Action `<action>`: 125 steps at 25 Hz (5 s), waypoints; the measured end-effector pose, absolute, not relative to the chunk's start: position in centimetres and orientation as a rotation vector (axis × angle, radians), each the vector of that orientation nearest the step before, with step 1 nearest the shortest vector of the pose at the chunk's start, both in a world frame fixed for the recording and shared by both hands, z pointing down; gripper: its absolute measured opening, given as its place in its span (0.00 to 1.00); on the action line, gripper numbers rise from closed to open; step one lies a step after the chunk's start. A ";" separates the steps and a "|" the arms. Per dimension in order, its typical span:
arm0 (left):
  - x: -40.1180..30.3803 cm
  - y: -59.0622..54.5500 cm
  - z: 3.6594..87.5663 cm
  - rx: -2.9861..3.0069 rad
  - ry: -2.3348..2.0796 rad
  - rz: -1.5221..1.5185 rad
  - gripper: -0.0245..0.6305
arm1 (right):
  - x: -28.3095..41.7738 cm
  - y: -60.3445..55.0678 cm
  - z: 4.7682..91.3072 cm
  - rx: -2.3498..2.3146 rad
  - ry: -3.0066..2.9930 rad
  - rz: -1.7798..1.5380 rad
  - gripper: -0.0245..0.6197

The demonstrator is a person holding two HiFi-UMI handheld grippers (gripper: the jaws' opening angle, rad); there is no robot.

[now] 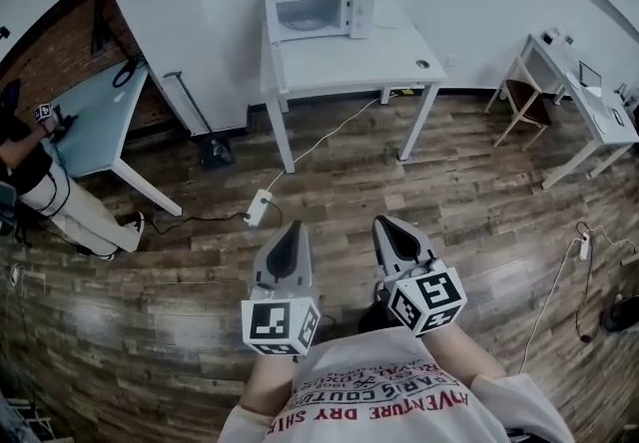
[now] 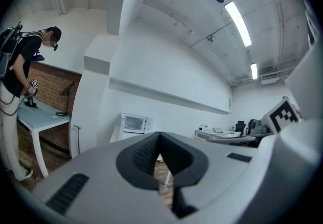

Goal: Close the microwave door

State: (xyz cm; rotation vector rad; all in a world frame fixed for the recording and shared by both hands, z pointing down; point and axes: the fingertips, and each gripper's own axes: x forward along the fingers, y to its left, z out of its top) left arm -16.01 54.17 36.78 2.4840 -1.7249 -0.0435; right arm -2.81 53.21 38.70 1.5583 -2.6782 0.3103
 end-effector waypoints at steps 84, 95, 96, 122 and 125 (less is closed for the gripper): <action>-8.7 -17.7 42.0 1.505 -2.476 0.171 0.03 | 6.7 -41.5 38.9 1.092 -2.777 0.146 0.06; -18.1 -8.7 42.7 1.245 -2.618 0.201 0.03 | 6.5 -44.4 40.0 1.329 -2.622 0.126 0.06; -19.2 -7.8 42.9 1.218 -2.622 0.199 0.03 | 6.6 -44.5 40.1 1.347 -2.613 0.133 0.06; -28.3 -5.6 46.0 1.133 -2.562 0.156 0.03 | 6.9 -44.4 39.8 1.453 -2.570 0.119 0.06; -27.0 -5.8 46.4 1.144 -2.546 0.173 0.03 | 6.8 -44.4 39.9 1.433 -2.588 0.141 0.06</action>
